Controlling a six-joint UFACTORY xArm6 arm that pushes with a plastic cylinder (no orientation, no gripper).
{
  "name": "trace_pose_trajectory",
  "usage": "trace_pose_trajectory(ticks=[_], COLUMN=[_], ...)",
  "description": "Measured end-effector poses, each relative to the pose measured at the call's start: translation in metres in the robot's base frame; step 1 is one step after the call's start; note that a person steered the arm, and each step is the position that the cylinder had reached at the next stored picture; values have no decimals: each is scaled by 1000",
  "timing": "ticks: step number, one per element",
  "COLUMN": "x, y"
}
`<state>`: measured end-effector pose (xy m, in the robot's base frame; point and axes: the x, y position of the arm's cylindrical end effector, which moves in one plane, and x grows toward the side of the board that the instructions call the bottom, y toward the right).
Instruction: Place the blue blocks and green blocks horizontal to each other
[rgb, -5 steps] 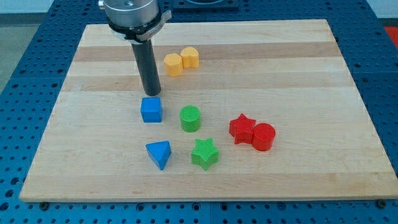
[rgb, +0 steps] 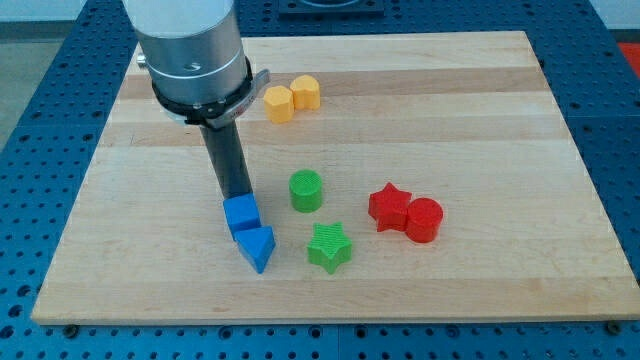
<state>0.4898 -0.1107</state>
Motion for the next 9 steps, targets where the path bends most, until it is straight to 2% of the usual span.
trace_pose_trajectory(ticks=[1,2,3,4,9], x=[-11,-82,-103,-102,-27], y=[5,28,58,64,76])
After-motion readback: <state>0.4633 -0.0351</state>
